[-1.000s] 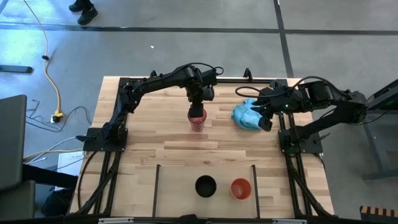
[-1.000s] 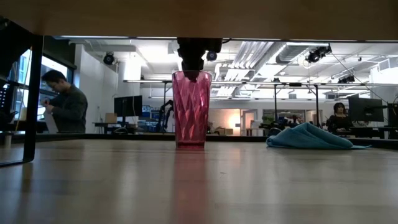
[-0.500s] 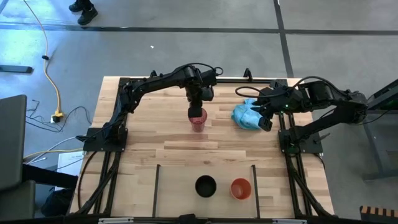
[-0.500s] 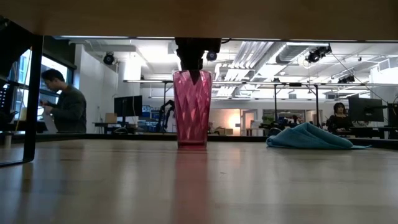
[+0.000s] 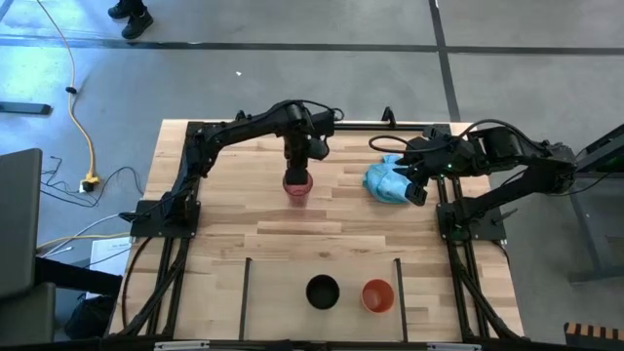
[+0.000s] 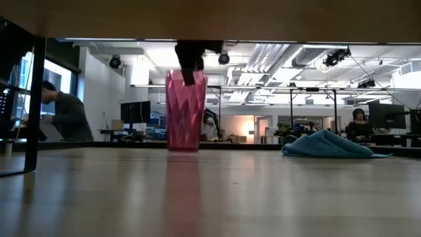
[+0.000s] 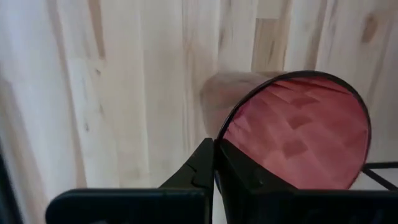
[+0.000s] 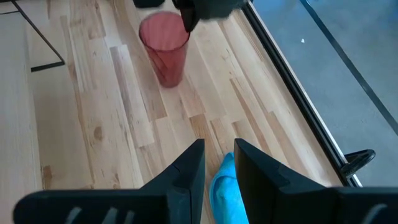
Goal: Stack small to large cups/mugs on shelf
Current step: Put the red cup on the shelf
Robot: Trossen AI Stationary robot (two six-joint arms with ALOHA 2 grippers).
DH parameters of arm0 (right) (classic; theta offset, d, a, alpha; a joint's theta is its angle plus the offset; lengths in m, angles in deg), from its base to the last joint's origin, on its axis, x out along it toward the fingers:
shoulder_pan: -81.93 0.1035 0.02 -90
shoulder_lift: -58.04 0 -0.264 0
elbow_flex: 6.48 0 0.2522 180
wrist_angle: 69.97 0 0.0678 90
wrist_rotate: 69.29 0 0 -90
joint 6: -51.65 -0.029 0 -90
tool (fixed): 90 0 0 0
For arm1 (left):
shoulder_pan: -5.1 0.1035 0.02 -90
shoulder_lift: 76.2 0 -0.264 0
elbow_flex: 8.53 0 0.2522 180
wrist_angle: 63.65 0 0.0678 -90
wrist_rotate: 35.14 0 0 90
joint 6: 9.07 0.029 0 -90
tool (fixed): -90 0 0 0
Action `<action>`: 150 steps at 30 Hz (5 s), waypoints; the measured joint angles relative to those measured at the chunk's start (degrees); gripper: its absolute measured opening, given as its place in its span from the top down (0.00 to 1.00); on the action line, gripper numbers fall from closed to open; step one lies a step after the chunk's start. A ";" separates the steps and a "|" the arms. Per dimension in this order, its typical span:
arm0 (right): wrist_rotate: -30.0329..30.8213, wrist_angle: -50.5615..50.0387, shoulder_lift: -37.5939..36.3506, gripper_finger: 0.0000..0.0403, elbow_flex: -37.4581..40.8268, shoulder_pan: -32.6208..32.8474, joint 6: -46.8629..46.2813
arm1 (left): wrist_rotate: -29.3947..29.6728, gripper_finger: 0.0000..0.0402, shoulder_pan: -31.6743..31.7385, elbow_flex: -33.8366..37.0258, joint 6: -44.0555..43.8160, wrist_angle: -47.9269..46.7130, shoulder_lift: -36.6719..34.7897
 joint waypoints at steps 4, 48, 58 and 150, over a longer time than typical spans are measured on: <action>0.02 0.00 0.00 0.81 0.00 0.00 -0.30 | 0.31 1.00 0.02 -1.81 -0.62 -0.07 -1.78; -1.47 -0.66 0.00 0.81 0.00 0.00 -1.40 | -4.89 1.00 -5.76 -4.29 -19.82 -0.07 -28.82; -1.47 -0.66 0.00 0.81 0.00 0.00 -1.40 | -4.60 1.00 -12.58 -1.09 -25.87 0.00 -33.88; -1.29 4.67 0.02 0.81 -0.02 -0.01 3.80 | -6.37 1.00 -40.72 5.15 -50.25 0.13 -25.32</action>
